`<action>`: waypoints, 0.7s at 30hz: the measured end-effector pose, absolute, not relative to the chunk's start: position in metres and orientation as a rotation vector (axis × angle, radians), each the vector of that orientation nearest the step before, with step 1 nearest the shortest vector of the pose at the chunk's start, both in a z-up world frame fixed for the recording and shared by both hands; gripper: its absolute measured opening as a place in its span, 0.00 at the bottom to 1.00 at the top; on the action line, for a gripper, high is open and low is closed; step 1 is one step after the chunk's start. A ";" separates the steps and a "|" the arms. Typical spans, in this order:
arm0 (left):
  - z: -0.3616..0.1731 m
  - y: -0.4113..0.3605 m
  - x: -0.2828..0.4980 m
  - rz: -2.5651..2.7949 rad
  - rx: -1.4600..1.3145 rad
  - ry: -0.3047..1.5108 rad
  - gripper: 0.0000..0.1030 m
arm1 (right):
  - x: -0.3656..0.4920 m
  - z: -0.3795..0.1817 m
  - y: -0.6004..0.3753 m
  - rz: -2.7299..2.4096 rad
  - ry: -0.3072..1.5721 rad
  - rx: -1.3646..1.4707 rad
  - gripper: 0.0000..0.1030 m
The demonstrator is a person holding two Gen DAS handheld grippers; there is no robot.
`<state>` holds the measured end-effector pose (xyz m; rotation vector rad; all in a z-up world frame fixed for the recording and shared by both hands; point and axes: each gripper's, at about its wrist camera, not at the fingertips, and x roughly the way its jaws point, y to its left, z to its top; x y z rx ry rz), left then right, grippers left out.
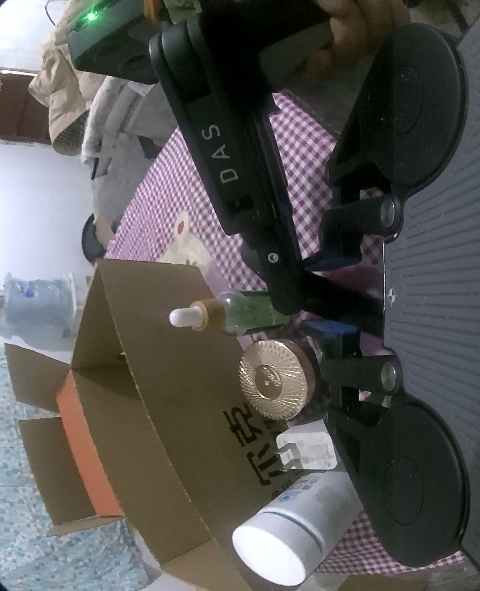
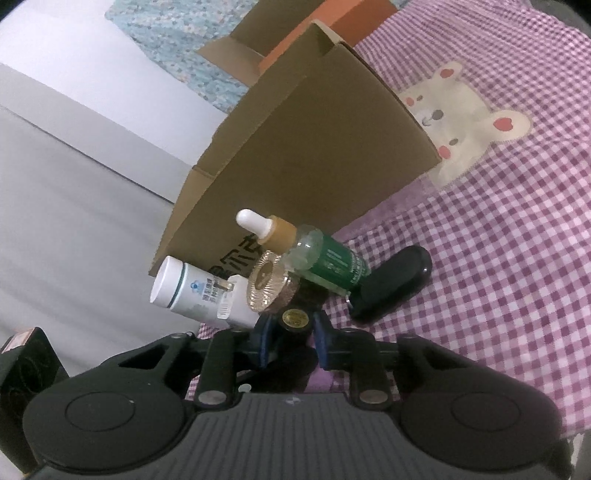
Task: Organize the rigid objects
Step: 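Grasp the black cylinder with the right gripper and lift it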
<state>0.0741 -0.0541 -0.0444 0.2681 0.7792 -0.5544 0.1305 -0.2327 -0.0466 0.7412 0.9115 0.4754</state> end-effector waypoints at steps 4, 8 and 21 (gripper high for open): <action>-0.037 -0.052 0.066 -0.554 0.261 0.757 0.23 | 0.123 -0.033 -0.226 0.479 0.886 0.696 0.23; -0.027 -0.048 0.054 -0.544 0.266 0.728 0.22 | 0.112 -0.017 -0.217 0.488 0.855 0.631 0.23; 0.021 -0.031 0.032 -0.500 0.203 0.601 0.21 | 0.093 0.042 -0.187 0.550 0.718 0.453 0.23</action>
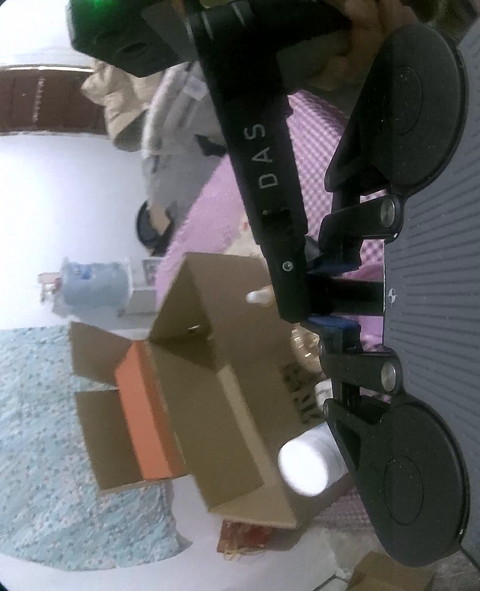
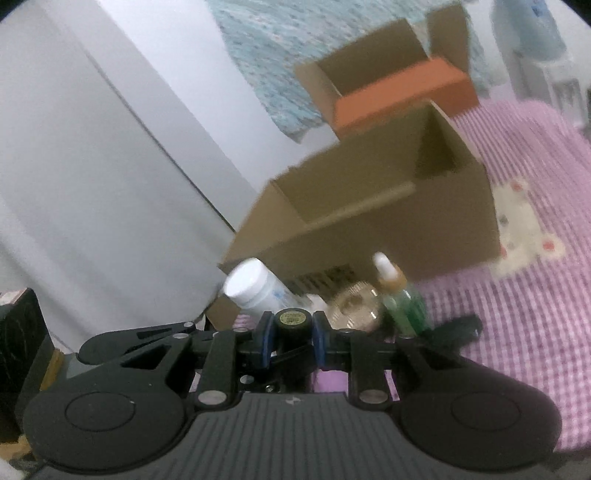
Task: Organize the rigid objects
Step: 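Grasp the black cylinder with the right gripper and lift it, then lower the black cylinder into the box and open the right gripper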
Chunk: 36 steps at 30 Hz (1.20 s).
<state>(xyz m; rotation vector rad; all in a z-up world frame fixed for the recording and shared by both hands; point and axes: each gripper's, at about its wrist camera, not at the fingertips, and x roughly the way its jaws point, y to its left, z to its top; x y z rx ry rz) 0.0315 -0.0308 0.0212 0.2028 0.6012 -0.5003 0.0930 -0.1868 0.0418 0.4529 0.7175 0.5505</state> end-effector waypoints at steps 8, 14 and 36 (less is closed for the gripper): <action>0.075 -0.010 0.041 -0.464 0.138 0.490 0.21 | 0.107 0.102 -0.166 0.640 0.590 0.342 0.23; 0.108 0.005 0.077 -0.429 0.114 0.471 0.21 | 0.153 0.141 -0.150 0.714 0.558 0.293 0.23; 0.039 0.040 0.266 -0.225 0.139 0.860 0.20 | 0.380 0.063 -0.071 0.709 1.072 0.381 0.23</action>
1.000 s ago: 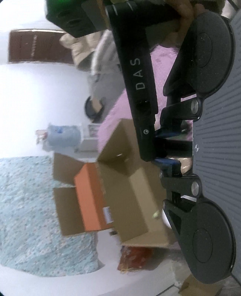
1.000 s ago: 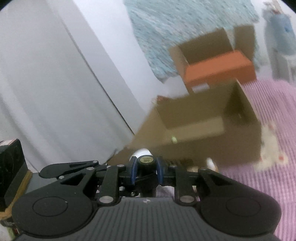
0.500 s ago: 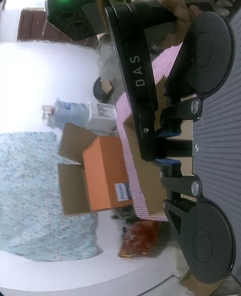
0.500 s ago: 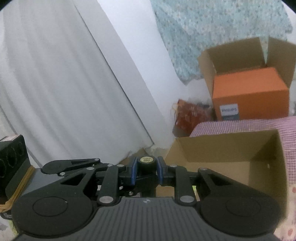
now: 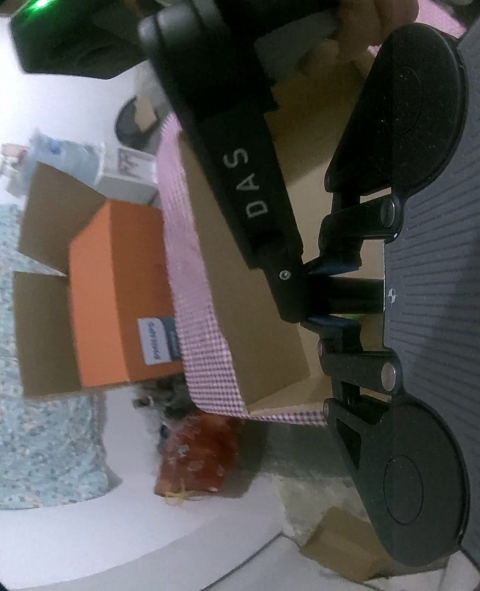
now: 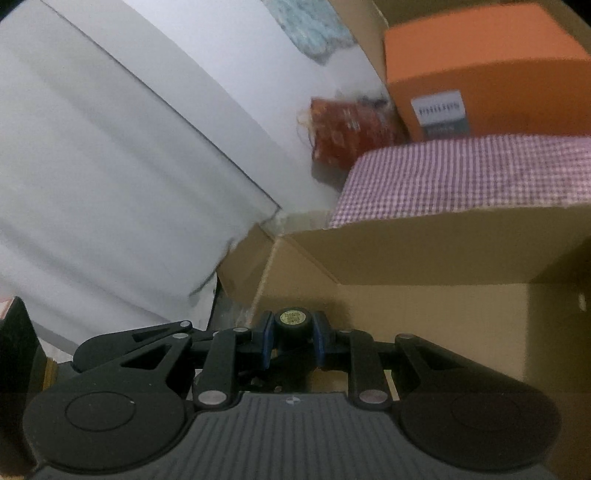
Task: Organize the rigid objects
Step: 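Lower the black cylinder into the box and open the right gripper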
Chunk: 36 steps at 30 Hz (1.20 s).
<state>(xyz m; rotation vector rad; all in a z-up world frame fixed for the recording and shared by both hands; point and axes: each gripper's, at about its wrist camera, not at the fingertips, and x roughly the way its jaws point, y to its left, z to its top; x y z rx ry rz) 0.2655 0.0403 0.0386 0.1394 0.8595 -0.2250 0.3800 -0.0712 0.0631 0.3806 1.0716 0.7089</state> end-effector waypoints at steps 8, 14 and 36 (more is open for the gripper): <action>0.019 0.044 0.278 -0.164 0.201 0.927 0.22 | 0.416 0.031 -0.054 0.713 1.192 0.403 0.23; 0.022 0.045 0.277 -0.152 0.196 0.933 0.25 | 0.424 0.020 -0.048 0.689 1.226 0.403 0.25; 0.082 0.059 0.216 -0.213 0.045 0.765 0.44 | 0.372 0.091 -0.112 0.756 1.041 0.495 0.26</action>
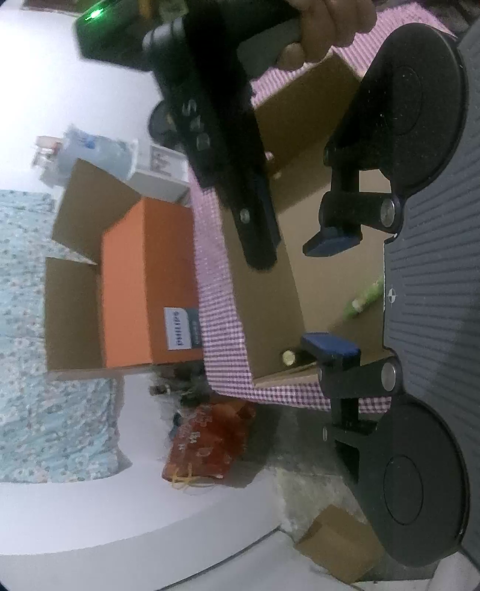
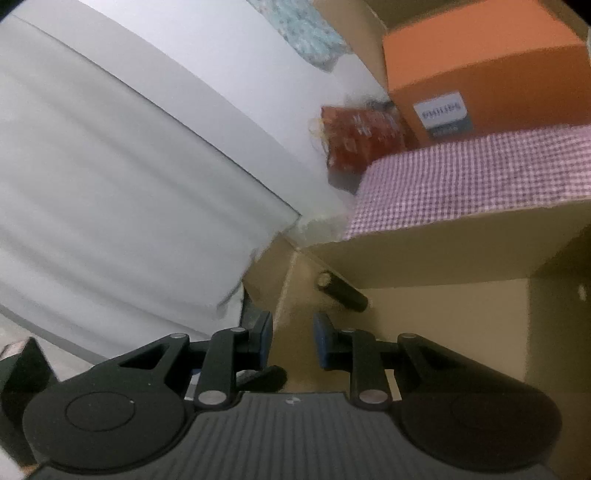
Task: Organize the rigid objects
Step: 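Lower the black cylinder into the box and open the right gripper, then grasp the white pill bottle with the right gripper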
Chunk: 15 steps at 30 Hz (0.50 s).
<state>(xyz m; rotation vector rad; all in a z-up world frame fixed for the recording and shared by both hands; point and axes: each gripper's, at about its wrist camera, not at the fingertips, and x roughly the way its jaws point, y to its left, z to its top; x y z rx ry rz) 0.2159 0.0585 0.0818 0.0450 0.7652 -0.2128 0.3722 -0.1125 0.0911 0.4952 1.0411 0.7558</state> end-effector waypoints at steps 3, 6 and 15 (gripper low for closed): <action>0.093 0.062 0.199 -0.226 0.025 0.730 0.44 | 0.355 0.105 -0.127 0.766 1.008 0.538 0.26; 0.105 0.067 0.180 -0.238 0.008 0.691 0.47 | 0.334 0.121 -0.143 0.786 0.964 0.578 0.26; 0.118 0.088 0.098 -0.299 -0.050 0.570 0.66 | 0.232 0.160 -0.170 0.876 0.819 0.538 0.28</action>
